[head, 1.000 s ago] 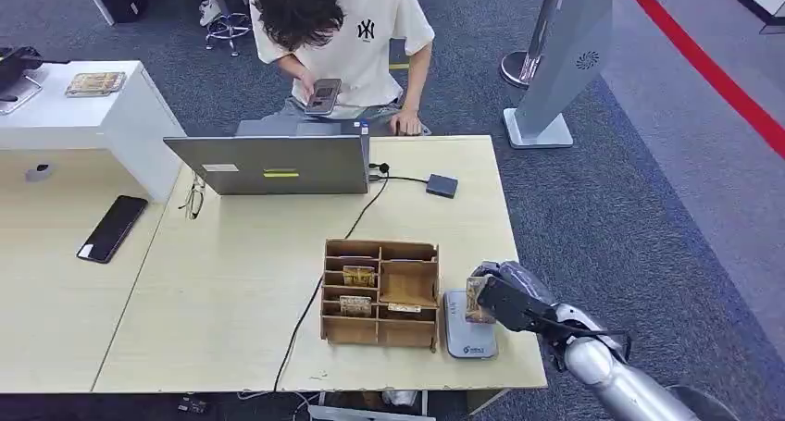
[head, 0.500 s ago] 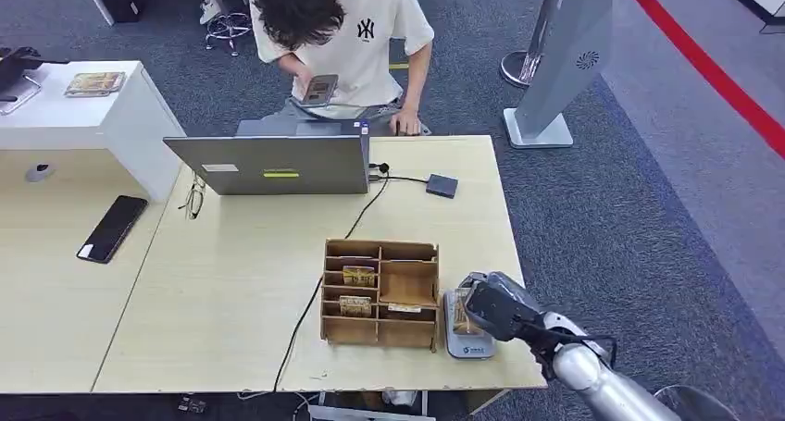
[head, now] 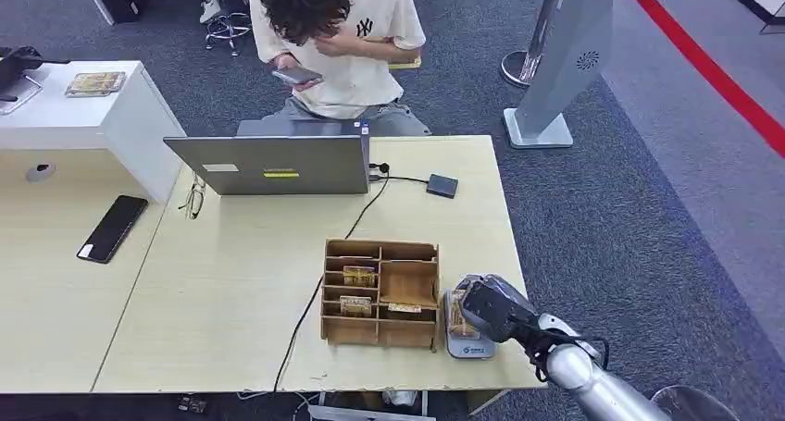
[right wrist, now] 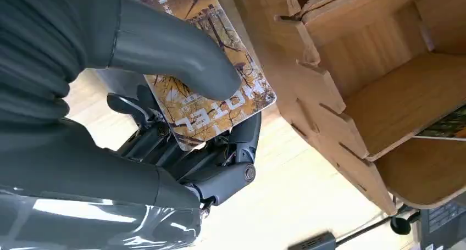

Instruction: Pass the card to the sensor for recognition and then transmit it.

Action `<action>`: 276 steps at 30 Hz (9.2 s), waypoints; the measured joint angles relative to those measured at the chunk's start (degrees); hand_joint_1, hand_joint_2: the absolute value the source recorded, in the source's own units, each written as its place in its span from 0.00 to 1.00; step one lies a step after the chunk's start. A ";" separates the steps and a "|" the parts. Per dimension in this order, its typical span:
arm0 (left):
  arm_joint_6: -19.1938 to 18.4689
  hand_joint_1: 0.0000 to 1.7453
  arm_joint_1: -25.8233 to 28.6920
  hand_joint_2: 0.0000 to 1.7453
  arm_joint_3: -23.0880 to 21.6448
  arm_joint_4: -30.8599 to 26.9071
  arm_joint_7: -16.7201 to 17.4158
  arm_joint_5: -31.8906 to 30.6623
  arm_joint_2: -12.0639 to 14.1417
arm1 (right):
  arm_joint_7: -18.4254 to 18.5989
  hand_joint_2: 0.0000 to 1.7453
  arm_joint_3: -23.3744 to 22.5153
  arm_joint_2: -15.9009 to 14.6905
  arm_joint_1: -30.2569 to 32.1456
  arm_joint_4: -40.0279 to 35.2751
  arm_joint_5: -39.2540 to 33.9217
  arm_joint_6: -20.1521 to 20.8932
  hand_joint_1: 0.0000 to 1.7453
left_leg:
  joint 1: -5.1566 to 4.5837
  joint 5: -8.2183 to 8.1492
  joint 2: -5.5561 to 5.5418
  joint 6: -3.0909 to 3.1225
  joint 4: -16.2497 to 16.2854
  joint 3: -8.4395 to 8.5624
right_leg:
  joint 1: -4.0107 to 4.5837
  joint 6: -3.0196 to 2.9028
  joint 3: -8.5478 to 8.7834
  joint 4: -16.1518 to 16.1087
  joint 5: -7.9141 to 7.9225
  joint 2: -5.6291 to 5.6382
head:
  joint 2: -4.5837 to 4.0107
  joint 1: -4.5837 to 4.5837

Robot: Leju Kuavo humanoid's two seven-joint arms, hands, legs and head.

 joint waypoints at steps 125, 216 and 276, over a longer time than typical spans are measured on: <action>0.74 0.00 0.04 0.00 -0.02 0.00 -0.02 -0.02 -0.02 | 0.07 1.00 2.40 0.35 -1.72 3.32 4.28 -3.08 1.00 | 0.00 0.00 0.00 0.00 0.00 0.03 | 0.00 0.00 0.03 0.00 0.00 0.01 | 0.00 0.00; 1.11 0.00 0.06 0.00 -0.02 0.00 0.07 -0.11 0.00 | -0.76 1.00 2.99 0.48 -2.93 4.96 4.02 -3.41 1.00 | 0.00 0.00 0.00 0.00 0.00 0.03 | 0.00 0.00 0.03 0.00 0.00 0.00 | 0.00 0.00; 1.27 0.00 0.01 0.00 -0.02 0.00 -0.07 0.31 0.00 | -1.55 1.00 3.82 0.48 -3.61 5.75 3.34 -3.82 1.00 | 0.00 0.00 0.00 0.00 0.00 0.04 | 0.00 0.00 0.03 0.00 0.00 0.01 | 0.00 0.00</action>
